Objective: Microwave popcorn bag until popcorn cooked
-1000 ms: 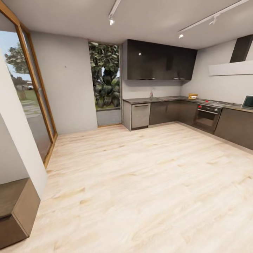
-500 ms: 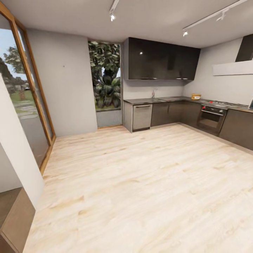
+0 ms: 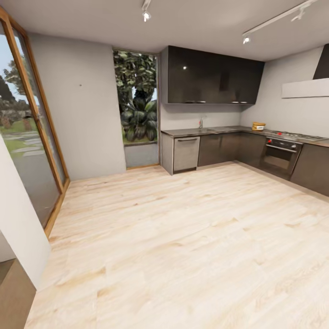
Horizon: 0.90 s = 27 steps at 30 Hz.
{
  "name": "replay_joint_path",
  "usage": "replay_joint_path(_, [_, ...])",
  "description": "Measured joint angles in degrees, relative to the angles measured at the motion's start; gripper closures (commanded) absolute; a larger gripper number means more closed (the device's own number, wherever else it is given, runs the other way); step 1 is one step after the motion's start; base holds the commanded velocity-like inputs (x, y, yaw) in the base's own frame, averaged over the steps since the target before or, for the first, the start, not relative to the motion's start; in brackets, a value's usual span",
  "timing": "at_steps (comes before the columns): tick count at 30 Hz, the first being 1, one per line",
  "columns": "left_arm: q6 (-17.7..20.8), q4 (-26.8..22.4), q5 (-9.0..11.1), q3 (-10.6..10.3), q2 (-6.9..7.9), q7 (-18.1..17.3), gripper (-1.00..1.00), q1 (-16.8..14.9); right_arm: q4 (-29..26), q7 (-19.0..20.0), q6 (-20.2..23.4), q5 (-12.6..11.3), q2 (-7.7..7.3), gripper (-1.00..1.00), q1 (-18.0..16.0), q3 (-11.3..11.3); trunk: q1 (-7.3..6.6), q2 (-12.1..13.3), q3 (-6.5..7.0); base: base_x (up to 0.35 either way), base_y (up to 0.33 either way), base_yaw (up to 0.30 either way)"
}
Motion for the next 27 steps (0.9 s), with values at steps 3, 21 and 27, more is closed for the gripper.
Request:
replay_joint_path(3, [0.0,-0.02,0.0,0.02,-0.02,0.0,-1.0,0.0,0.0,0.0,0.0,-0.02,0.0,-1.0,0.0,-0.02,0.0,0.0,0.0,0.323,0.0,0.0])
replay_joint_path(21, [-0.07,-0.08,-0.1,0.13,-0.04,0.0,-1.0,0.02,-0.24,0.25,-0.11,-0.42,1.7,-1.0,0.0,-0.07,0.01,0.0,0.21,0.313,0.0,-0.095])
replay_joint_path(27, [-0.08,-0.13,-0.1,0.16,-0.04,0.0,-1.0,0.01,-0.18,0.44,0.29,-0.59,1.6,-1.0,0.0,-0.08,0.01,0.0,0.45,0.215,0.0,-0.237])
